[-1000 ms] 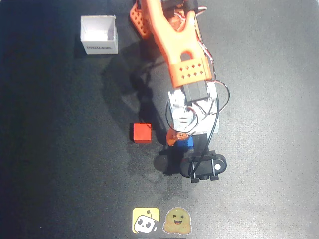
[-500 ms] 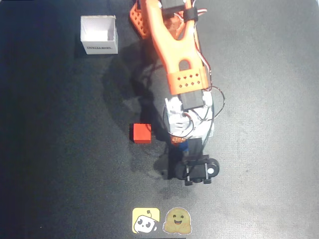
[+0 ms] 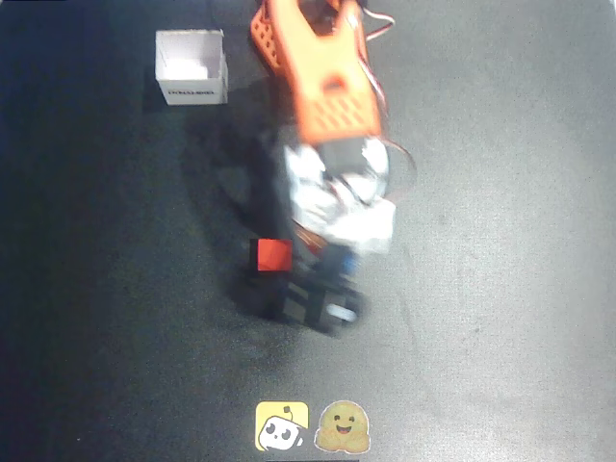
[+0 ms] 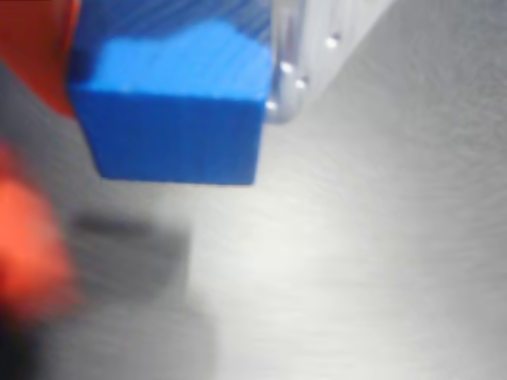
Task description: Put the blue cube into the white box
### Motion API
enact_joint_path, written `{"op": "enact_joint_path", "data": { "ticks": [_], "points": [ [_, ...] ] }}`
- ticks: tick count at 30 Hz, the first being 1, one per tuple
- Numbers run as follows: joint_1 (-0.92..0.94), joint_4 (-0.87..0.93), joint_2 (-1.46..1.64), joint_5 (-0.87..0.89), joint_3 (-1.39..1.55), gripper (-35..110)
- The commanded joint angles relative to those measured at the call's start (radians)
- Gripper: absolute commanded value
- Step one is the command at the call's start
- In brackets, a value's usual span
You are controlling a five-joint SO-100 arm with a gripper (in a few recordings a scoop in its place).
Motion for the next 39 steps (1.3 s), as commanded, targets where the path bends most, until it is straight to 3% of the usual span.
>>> {"op": "enact_joint_path", "data": {
  "ticks": [1, 7, 11, 17, 27, 39],
  "points": [
    [0.189, 0.146, 0.181, 0.028, -0.017, 0],
    [0.643, 0.298, 0.318, -0.095, -0.029, 0],
    [0.821, 0.351, 0.337, -0.106, -0.041, 0],
    [0.963, 0.506, 0.324, -0.112, -0.087, 0],
    [1.244, 0.511, 0.370, -0.316, 0.002, 0],
    [1.264, 0.509, 0.379, -0.344, 0.163, 0]
  ]
}}
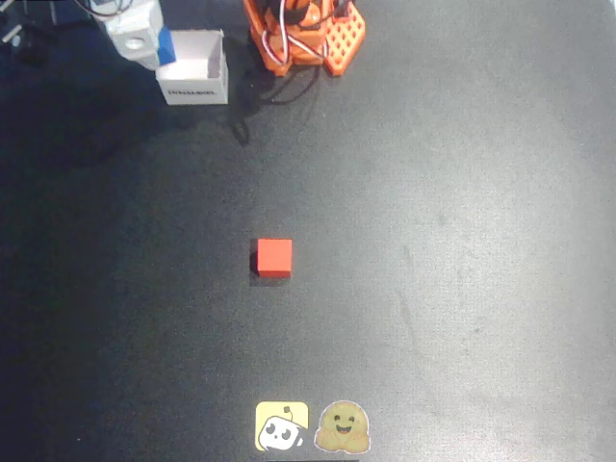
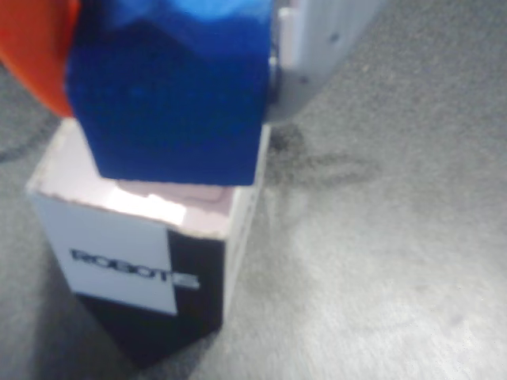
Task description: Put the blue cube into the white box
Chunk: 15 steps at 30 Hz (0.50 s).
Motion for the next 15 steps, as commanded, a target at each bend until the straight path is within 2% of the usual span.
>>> {"op": "enact_joint_path", "data": {
  "ticks": [1, 11, 15],
  "points": [
    [0.003, 0.091, 0.041, -0.009, 0.021, 0],
    [0.003, 0.092, 0.080, -0.038, 0.063, 1],
    [0.003, 0.092, 0.087, -0.041, 0.066, 12]
  ]
}}
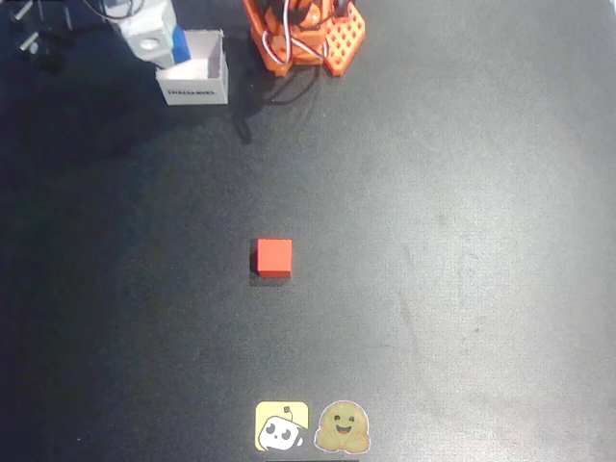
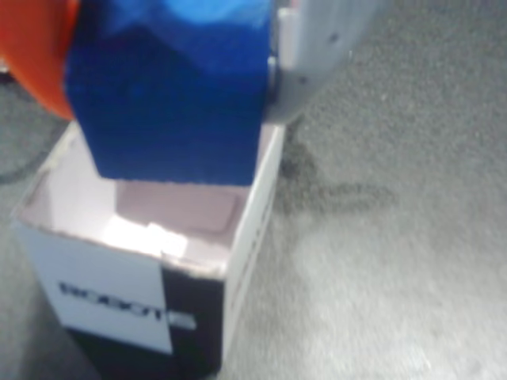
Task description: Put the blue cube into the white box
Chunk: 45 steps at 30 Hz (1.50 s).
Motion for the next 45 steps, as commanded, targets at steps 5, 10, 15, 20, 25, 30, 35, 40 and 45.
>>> {"op": "enact_joint_path", "data": {
  "ticks": [5, 10, 15, 20, 25, 30, 35, 40, 45],
  "points": [
    [0.006, 0.089, 0.040, -0.014, 0.003, 15],
    [0.000, 0.077, 0.037, -0.025, 0.006, 24],
    [-0.002, 0.052, 0.028, -0.043, 0.008, 21],
    [0.002, -0.009, 0.035, -0.097, 0.005, 0],
    [-0.083, -0.115, 0.040, -0.167, -0.014, 0],
    [-0.295, -0.285, 0.086, -0.215, 0.002, 0],
    [-0.580, -0.494, 0.147, -0.319, 0.109, 0],
    [-0.848, -0.634, 0.334, -0.376, 0.304, 0],
    [-1.051, -0.641, 0.655, -0.402, 0.518, 0]
  ]
}}
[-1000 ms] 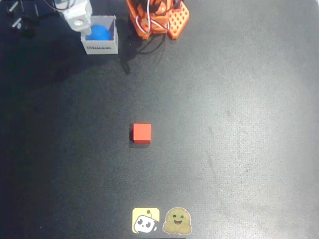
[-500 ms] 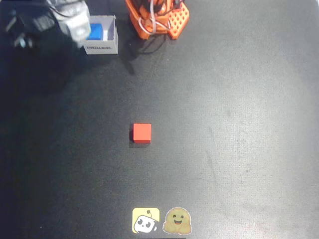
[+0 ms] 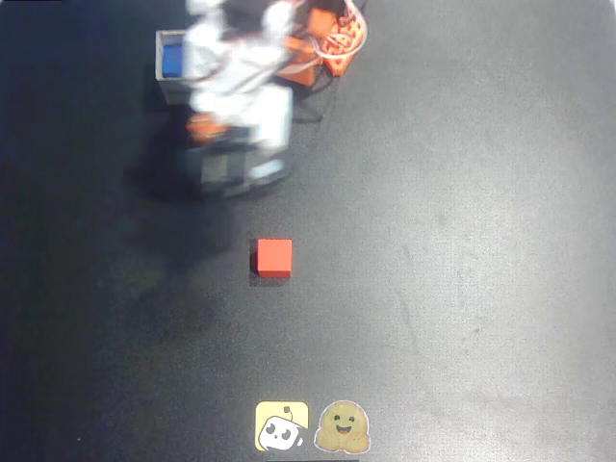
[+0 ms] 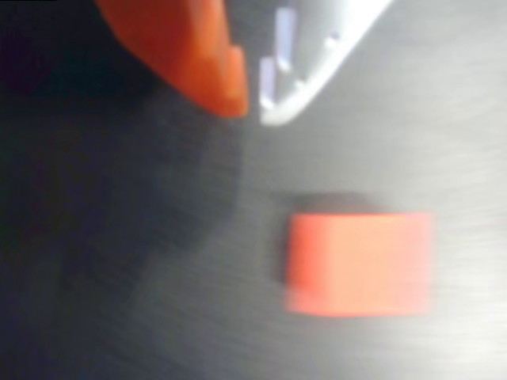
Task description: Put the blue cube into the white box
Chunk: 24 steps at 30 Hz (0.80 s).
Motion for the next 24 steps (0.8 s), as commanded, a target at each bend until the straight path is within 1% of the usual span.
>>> {"op": "enact_joint_path", "data": {
  "ticks": [1, 4, 7, 12, 13, 18, 20, 24],
  "points": [
    [-0.115, -0.014, 0.244, -0.020, 0.133, 0],
    [-0.176, 0.000, 0.454, -0.034, 0.273, 0],
    [-0.198, 0.069, 0.673, -0.034, 0.374, 0],
    [-0.189, 0.084, 0.675, -0.006, 0.400, 0],
    [-0.189, 0.072, 0.675, 0.032, 0.420, 0],
    [-0.183, -0.078, 0.675, 0.137, 0.598, 0],
    [-0.179, -0.069, 0.644, 0.152, 0.598, 0],
    [-0.140, 0.064, 0.673, 0.155, 0.598, 0]
  ]
}}
